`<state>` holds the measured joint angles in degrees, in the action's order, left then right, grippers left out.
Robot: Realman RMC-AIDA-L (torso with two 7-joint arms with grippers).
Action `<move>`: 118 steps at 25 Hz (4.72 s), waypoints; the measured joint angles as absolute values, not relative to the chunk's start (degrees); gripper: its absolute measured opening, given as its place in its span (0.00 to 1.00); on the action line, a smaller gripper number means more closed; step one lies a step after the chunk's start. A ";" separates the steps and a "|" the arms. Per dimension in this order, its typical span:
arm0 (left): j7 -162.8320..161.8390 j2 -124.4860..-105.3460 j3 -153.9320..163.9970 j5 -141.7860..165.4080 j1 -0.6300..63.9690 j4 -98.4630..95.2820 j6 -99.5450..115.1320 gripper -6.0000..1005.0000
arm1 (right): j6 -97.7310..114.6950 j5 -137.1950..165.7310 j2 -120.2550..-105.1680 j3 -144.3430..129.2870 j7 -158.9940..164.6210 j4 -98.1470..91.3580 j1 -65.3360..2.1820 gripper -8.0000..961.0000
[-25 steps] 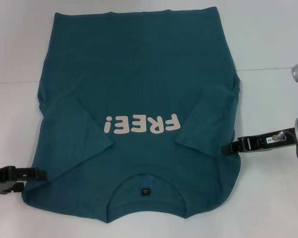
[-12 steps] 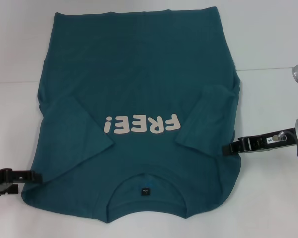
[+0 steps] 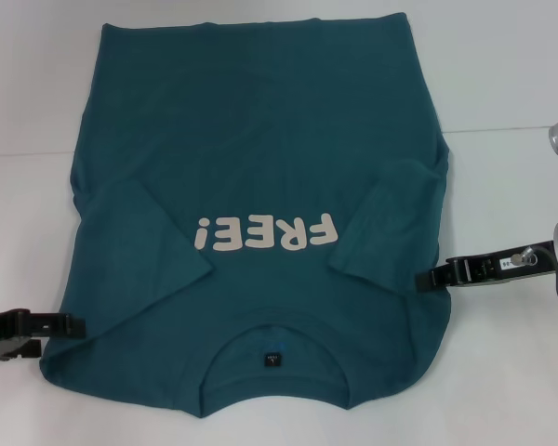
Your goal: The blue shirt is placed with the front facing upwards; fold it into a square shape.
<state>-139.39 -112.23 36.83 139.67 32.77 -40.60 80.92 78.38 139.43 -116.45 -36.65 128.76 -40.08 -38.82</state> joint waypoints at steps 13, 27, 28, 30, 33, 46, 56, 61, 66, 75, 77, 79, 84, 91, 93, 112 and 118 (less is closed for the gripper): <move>-139.31 -112.24 38.33 139.65 32.98 -39.99 80.66 0.92 | 78.54 139.30 -116.36 -36.65 128.76 -40.08 -38.52 0.05; -139.71 -112.24 38.89 141.79 33.04 -39.92 78.34 0.87 | 78.85 138.72 -116.33 -36.65 128.76 -40.08 -38.13 0.05; -139.71 -112.23 38.91 142.07 33.05 -39.89 78.28 0.86 | 78.85 138.58 -116.28 -36.65 128.76 -40.08 -38.07 0.05; -139.67 -112.23 38.94 142.28 33.10 -39.89 78.27 0.77 | 78.85 138.47 -116.22 -36.65 128.76 -40.08 -38.05 0.05; -139.63 -112.23 38.94 142.31 33.17 -39.89 78.25 0.64 | 78.85 138.42 -116.19 -36.65 128.76 -40.08 -38.05 0.05; -139.31 -112.59 39.66 142.39 33.82 -39.90 78.37 0.20 | 78.84 138.42 -116.01 -36.65 128.79 -40.08 -38.23 0.05; -137.49 -112.68 39.38 141.75 33.89 -40.00 78.32 0.02 | 78.87 137.94 -115.92 -36.72 127.95 -40.08 -38.04 0.05; -132.90 -112.67 38.46 138.64 32.34 -40.10 78.65 0.02 | 79.62 136.97 -115.99 -36.65 124.78 -40.70 -36.65 0.05; -122.82 -112.76 33.93 134.62 29.58 -39.85 80.64 0.02 | 81.47 133.57 -117.42 -36.65 119.29 -46.46 -31.75 0.05; -106.11 -113.17 27.56 130.77 24.38 -35.65 83.28 0.02 | 84.83 122.99 -118.63 -36.41 103.95 -49.39 -22.33 0.05; -103.91 -113.26 27.25 130.68 23.54 -35.29 83.88 0.02 | 85.33 121.94 -118.85 -36.32 100.85 -49.25 -20.79 0.05; -101.62 -113.48 27.11 130.35 22.59 -35.27 85.19 0.02 | 85.88 121.49 -119.13 -36.06 98.58 -49.14 -19.64 0.05; -94.83 -113.92 25.54 128.58 20.23 -35.25 90.78 0.02 | 89.47 121.39 -119.51 -33.29 91.53 -47.09 -17.22 0.05; -84.75 -113.97 20.27 128.26 17.60 -33.90 97.08 0.02 | 95.43 121.41 -119.30 -25.79 79.88 -44.07 -14.17 0.05; -82.63 -113.79 19.64 128.26 17.02 -33.26 98.75 0.02 | 96.13 121.56 -119.03 -24.19 77.33 -43.10 -13.52 0.05; -71.63 -114.74 18.28 128.75 11.93 -32.34 106.44 0.02 | 102.42 121.55 -119.39 -21.72 64.01 -40.20 -7.98 0.05; -71.68 -114.60 18.48 128.80 12.85 -31.20 106.22 0.02 | 103.85 121.78 -119.28 -19.53 63.87 -40.08 -8.09 0.05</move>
